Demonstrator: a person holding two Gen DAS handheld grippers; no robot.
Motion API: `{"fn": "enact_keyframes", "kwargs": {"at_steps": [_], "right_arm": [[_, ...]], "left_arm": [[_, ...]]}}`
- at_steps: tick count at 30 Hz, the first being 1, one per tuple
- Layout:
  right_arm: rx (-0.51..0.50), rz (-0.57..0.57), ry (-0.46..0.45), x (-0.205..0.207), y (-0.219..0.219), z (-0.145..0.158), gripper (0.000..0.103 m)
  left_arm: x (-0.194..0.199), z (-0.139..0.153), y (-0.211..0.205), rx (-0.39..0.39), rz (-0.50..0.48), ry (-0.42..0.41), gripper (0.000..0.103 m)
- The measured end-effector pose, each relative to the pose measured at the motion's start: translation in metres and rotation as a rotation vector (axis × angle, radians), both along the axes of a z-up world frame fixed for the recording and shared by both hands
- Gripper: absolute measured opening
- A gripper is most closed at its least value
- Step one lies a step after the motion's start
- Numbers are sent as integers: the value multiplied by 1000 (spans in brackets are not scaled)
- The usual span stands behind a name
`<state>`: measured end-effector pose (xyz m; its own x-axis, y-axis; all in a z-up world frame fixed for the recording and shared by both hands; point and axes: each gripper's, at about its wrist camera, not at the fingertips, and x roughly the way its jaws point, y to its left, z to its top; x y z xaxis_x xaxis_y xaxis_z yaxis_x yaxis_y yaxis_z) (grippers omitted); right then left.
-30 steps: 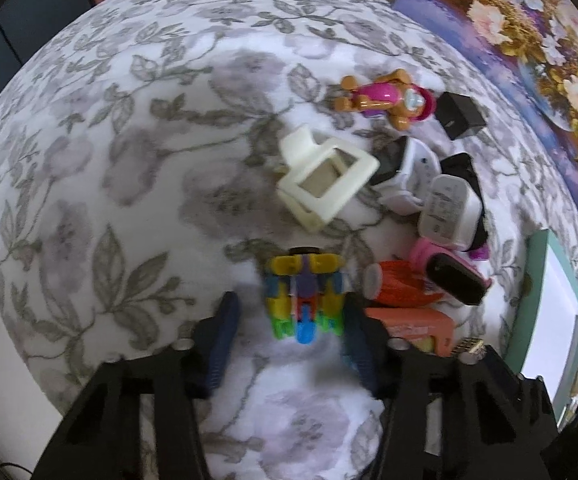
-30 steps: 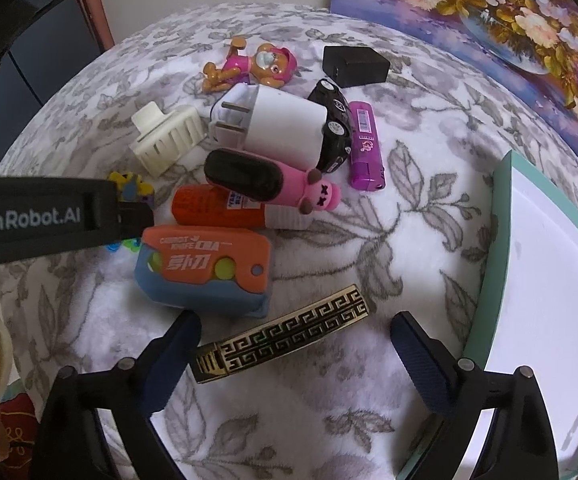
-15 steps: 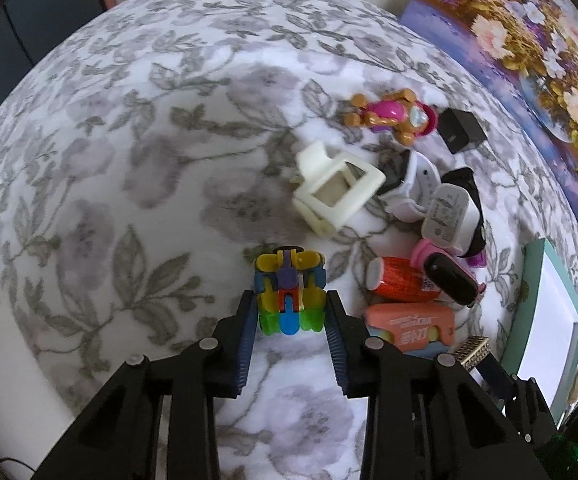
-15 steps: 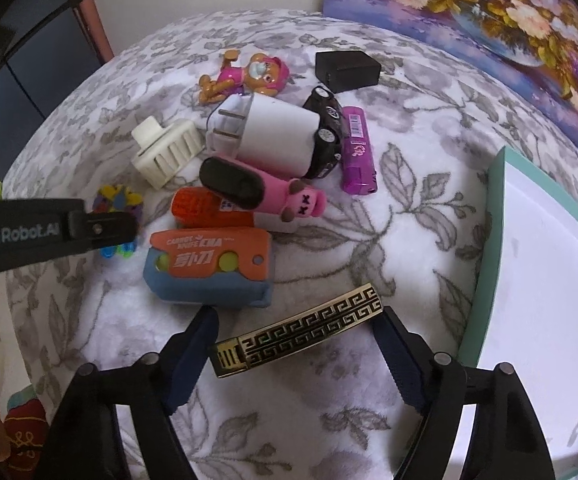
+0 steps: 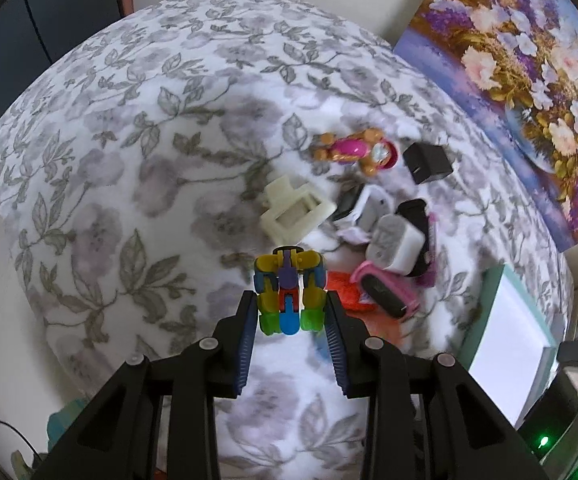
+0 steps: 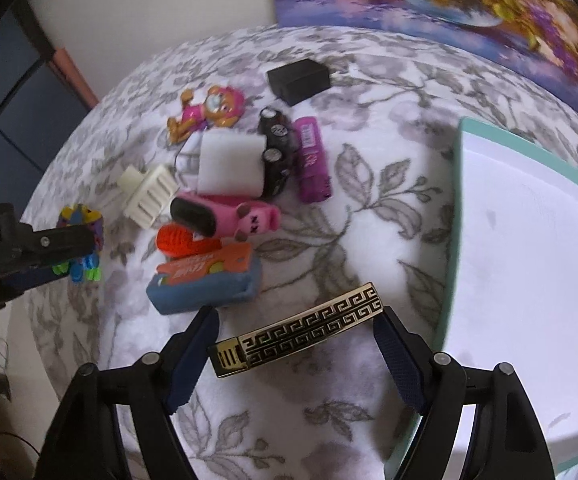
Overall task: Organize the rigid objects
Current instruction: 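Carry the block toy in the left gripper over the tray while the right carries the gold bar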
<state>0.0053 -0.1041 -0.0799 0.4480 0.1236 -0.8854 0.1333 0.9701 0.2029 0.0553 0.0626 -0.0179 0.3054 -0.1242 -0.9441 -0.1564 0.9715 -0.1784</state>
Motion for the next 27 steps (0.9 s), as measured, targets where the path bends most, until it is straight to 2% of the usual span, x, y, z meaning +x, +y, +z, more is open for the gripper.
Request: {"fn": "enact_keyframes", "kwargs": {"at_steps": [6, 10, 15, 19, 27], "right_arm": [[23, -48, -45, -5, -12, 16, 82], [51, -110, -101, -10, -26, 34, 82], [5, -250, -147, -18, -58, 51, 82], [-127, -436, -88, -25, -95, 53, 82], [-182, -662, -21, -48, -170, 42, 82]], "left_arm": [[5, 10, -23, -30, 14, -45, 35], [5, 10, -40, -55, -30, -67, 35], [0, 14, -69, -55, -131, -88, 35], [-7, 17, -94, -43, -209, -82, 35], [-19, 16, -178, 40, -404, -96, 35]]}}
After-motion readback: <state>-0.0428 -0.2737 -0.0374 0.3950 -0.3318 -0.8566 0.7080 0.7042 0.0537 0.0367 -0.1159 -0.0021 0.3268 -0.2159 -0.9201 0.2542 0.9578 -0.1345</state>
